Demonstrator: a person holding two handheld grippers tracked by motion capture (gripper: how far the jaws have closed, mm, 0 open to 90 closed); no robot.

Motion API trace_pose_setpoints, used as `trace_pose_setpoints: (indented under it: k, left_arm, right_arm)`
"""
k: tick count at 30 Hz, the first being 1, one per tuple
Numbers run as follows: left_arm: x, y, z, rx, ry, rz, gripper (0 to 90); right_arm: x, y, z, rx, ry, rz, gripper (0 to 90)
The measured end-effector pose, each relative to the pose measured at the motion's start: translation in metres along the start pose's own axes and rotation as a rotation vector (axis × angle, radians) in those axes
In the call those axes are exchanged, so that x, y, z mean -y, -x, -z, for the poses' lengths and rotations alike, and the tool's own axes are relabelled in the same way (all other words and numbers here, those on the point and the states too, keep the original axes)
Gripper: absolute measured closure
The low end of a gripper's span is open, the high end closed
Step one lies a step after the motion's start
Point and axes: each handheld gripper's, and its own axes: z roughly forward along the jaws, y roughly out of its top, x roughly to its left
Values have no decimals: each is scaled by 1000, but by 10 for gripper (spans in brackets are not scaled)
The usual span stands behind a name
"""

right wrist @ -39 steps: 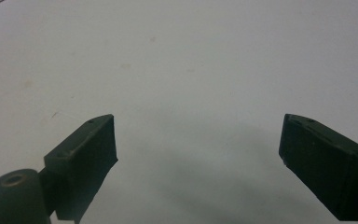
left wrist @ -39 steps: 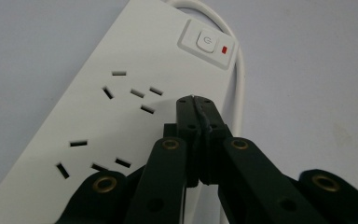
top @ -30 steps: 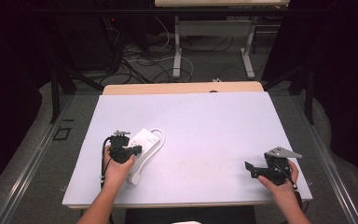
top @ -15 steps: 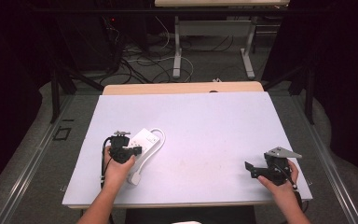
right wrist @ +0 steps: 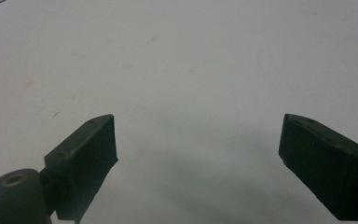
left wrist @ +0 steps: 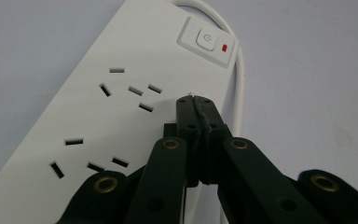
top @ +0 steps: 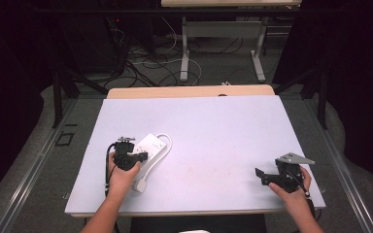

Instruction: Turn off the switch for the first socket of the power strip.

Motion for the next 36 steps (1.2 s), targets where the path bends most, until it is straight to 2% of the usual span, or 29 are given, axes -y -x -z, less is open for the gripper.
trace_pose_setpoints:
  k: [3, 8, 12, 17, 18, 19, 26, 31, 34, 36]
  left_arm:
    - [0, 1, 1, -5, -9, -11, 900]
    - [0, 1, 0, -10, 5, -5, 900]
    - [-1, 1, 1, -4, -5, -9, 900]
    - [-1, 1, 1, -8, 16, 0, 900]
    - [-2, 1, 3, 1, -3, 0, 900]
    - [-1, 1, 2, -9, 18, 2, 900]
    - [-2, 1, 5, 2, 3, -7, 900]
    - [-2, 1, 6, -5, 29, 2, 900]
    - [-3, 1, 8, 3, 18, 2, 900]
    - [-2, 2, 7, 2, 29, 3, 900]
  right_arm:
    - [0, 0, 0, 2, 0, 0, 108]
    - [0, 0, 0, 2, -1, 1, 108]
    - [0, 0, 0, 3, 0, 1, 108]
    - [0, 1, 1, 3, 5, 1, 108]
    - [0, 1, 1, 5, 3, -3, 108]
    - [1, 2, 1, 8, 5, -3, 108]
    - [0, 1, 1, 4, 5, -2, 108]
    - [0, 2, 1, 4, 4, 1, 108]
    - [1, 2, 1, 7, 3, -2, 108]
    - [1, 2, 1, 8, 3, -2, 108]
